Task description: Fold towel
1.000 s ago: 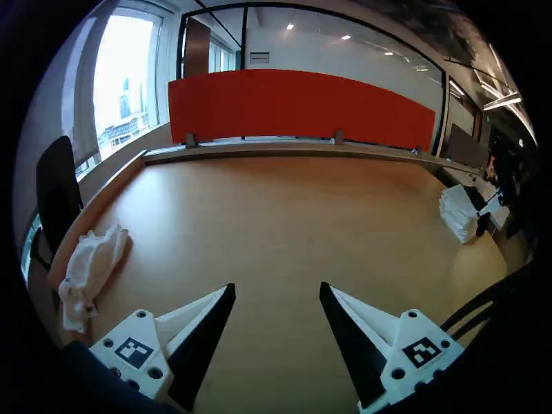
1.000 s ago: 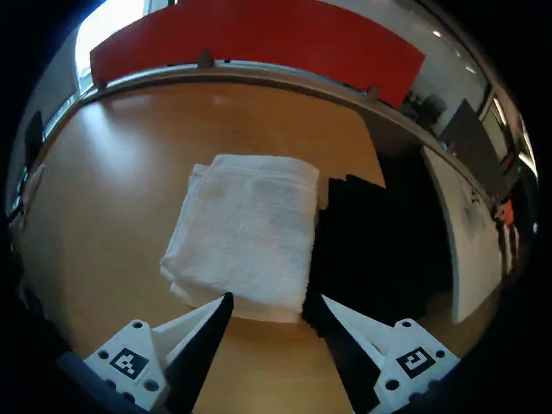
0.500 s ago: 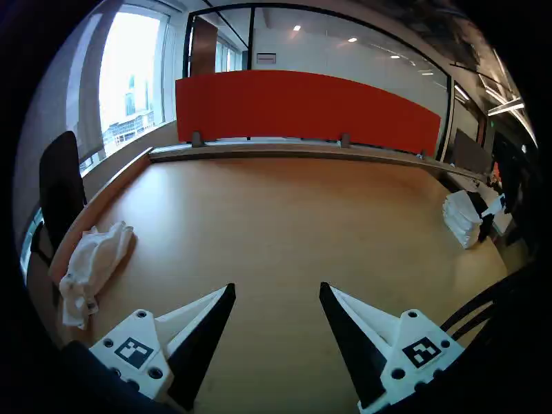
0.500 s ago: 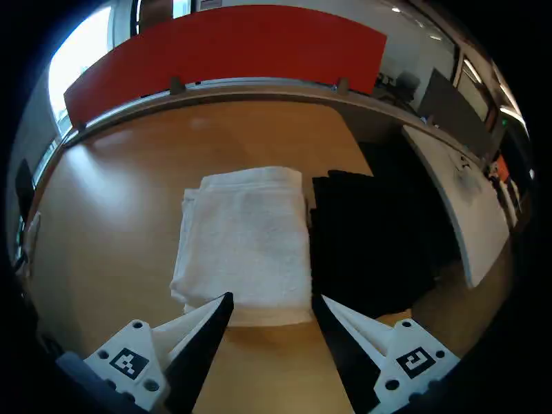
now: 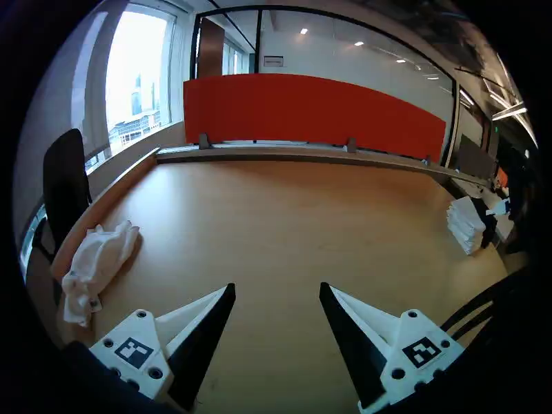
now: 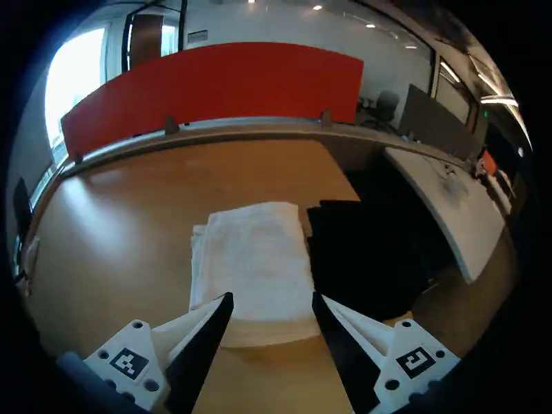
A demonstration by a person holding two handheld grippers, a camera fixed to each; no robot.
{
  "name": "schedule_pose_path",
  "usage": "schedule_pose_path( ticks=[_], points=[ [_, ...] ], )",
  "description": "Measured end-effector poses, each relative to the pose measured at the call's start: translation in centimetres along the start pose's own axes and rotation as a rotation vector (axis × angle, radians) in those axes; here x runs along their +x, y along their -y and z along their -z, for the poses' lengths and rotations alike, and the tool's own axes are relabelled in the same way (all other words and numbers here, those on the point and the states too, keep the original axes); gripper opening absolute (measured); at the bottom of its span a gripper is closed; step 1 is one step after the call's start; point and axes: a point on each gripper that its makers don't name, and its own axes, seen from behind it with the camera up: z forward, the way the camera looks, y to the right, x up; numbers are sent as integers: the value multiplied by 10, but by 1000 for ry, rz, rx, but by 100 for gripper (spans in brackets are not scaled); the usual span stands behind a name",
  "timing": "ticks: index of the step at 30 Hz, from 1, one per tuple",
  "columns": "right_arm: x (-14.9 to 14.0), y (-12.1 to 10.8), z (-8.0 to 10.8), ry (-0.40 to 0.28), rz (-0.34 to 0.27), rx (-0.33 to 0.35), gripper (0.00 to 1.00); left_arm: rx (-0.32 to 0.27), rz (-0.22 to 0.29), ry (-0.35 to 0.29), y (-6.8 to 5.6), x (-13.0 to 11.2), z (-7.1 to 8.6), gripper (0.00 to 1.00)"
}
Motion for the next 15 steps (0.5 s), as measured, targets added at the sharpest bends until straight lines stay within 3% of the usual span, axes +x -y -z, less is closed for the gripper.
schedule_pose_path(
  ticks=[15],
  points=[
    [63,4,30,-339,-37,-77,88,3,8,-5,1,4,-1,90]
  ],
)
